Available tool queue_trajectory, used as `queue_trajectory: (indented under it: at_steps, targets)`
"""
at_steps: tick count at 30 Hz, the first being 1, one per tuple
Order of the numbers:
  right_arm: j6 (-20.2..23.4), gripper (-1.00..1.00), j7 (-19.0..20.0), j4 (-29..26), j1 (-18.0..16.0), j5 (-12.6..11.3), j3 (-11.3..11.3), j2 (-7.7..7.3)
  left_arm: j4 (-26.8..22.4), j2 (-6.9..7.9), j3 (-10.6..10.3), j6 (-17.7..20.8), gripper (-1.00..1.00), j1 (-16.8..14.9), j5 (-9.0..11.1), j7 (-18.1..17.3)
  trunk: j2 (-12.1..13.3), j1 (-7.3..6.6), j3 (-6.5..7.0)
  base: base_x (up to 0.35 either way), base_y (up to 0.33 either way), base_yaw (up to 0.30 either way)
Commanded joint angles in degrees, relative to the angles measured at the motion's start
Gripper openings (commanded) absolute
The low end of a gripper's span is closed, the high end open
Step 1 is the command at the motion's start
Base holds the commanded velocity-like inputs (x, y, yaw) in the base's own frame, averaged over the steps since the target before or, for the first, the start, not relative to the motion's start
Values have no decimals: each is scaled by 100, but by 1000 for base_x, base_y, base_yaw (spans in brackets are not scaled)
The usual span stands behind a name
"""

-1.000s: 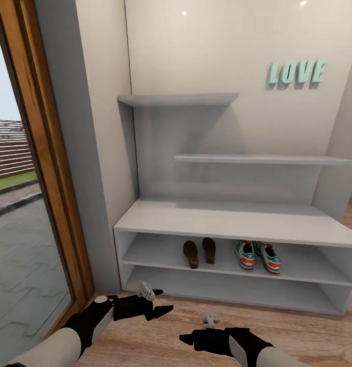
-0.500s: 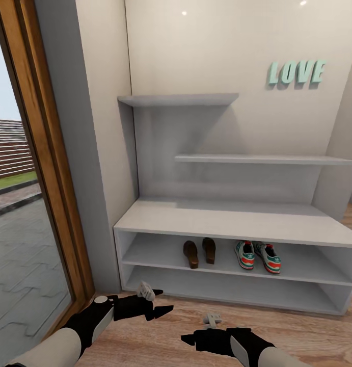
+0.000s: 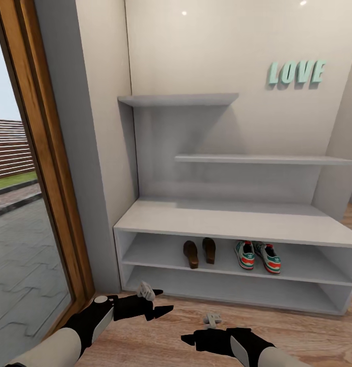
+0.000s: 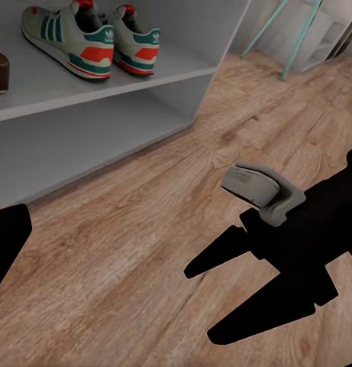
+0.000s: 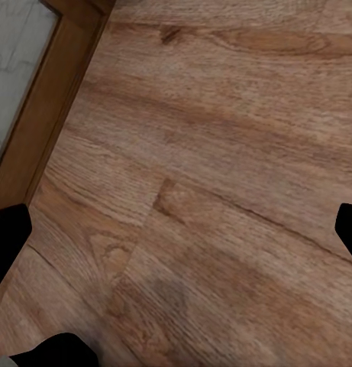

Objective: Pick up the two gym shoes and the two sandals from the corridor floor and place them onto the hallstand (shoe rack) in the corridor, making sure they are on the rack and not on the floor. Arrange them so the two gym shoes are next to each other and the two sandals are next to each other.

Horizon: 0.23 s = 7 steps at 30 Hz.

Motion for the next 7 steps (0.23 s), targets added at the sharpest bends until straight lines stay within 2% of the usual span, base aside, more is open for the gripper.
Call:
queue_trajectory:
  at_steps: [1,7]
  targets:
    - [44,100,18,-14,0,48,-50,2,3,6,-46,-54,100,-5,33,7,-3,-1,-6,0,0,0]
    - [44,100,17,-14,2,48,-50,2,3,6,-46,-54,100,-2,32,13,-3,-1,-6,0,0,0]
